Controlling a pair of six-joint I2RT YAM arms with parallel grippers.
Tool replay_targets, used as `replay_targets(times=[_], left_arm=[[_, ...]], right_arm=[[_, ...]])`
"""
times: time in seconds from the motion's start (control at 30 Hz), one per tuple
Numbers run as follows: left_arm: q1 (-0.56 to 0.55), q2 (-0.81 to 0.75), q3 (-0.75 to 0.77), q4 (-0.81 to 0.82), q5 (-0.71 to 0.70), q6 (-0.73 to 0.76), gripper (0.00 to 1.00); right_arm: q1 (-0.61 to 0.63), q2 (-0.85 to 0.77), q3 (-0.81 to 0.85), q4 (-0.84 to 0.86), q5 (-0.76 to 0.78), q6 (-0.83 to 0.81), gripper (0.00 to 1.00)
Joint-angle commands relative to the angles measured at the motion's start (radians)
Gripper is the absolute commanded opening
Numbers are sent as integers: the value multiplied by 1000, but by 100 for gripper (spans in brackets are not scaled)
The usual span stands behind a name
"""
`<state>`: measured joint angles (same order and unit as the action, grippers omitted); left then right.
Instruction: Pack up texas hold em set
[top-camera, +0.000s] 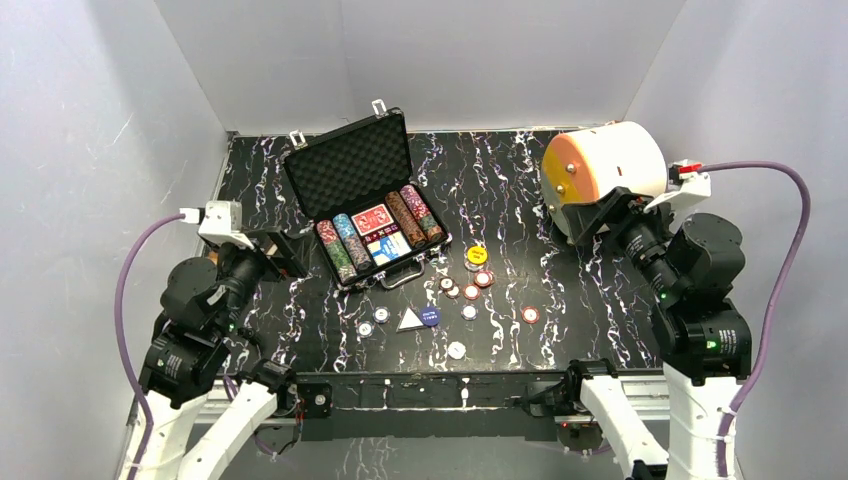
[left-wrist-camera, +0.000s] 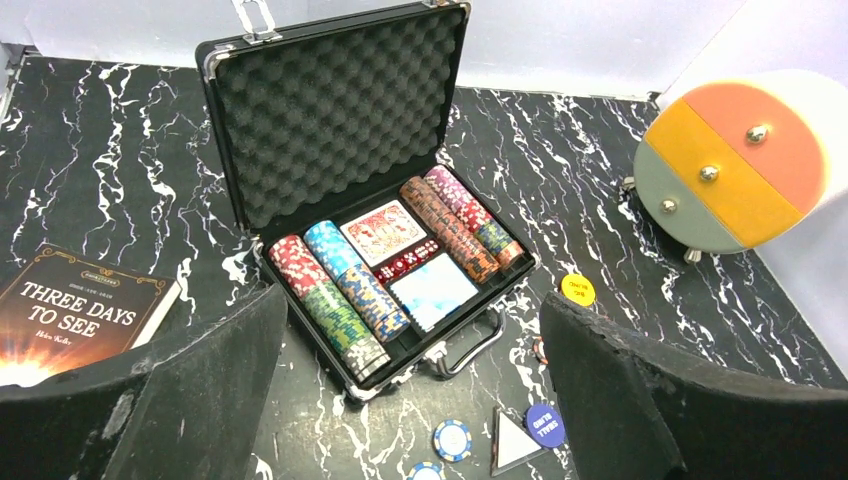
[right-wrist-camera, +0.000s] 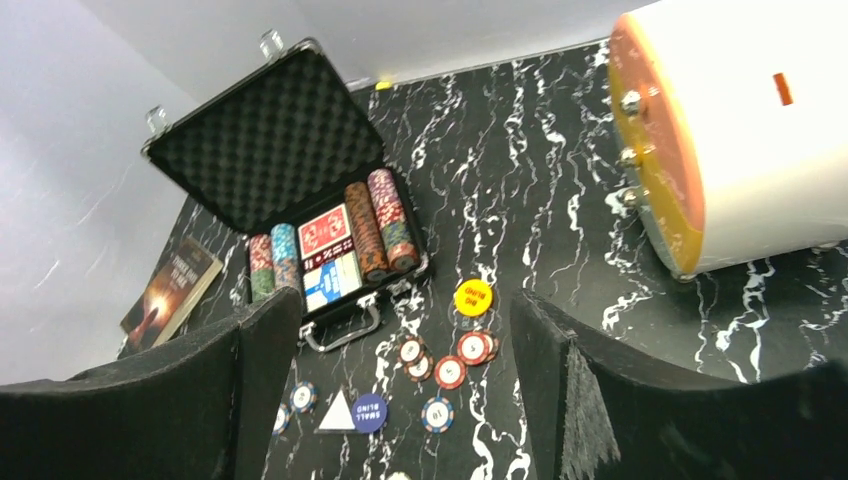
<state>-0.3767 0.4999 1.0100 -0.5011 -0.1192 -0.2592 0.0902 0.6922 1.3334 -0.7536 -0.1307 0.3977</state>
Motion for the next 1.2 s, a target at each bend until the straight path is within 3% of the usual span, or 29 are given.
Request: replay_targets(times=[0.0, 0.13, 0.27, 0.53, 0.63, 0.77, 0.97, 1.17], left_arm=[[14, -27, -15, 44, -5, -33, 98], [17, -44, -54, 66, -20, -56, 98], [19, -63, -142, 90, -127, -178, 98], [21, -20, -248, 94, 58, -225, 98], [21, 5, -322, 168, 165, -252, 98], [22, 61, -374, 247, 169, -338, 98], [22, 113, -345, 245, 140, -315, 98], [22, 107, -182, 151, -45, -246, 98]], right_arm=[[-23, -14, -29, 61, -152, 5, 85], [-31, 1, -84, 78, -225, 8, 86], [-34, 49, -148, 117, -311, 18, 86], [-5, 189, -321, 292, -421, 119, 81], [152, 247, -358, 335, -264, 144, 80], [458, 371, -359, 345, 40, 166, 78], [710, 573, -335, 360, 229, 199, 75], [896, 792, -255, 325, 307, 155, 76]])
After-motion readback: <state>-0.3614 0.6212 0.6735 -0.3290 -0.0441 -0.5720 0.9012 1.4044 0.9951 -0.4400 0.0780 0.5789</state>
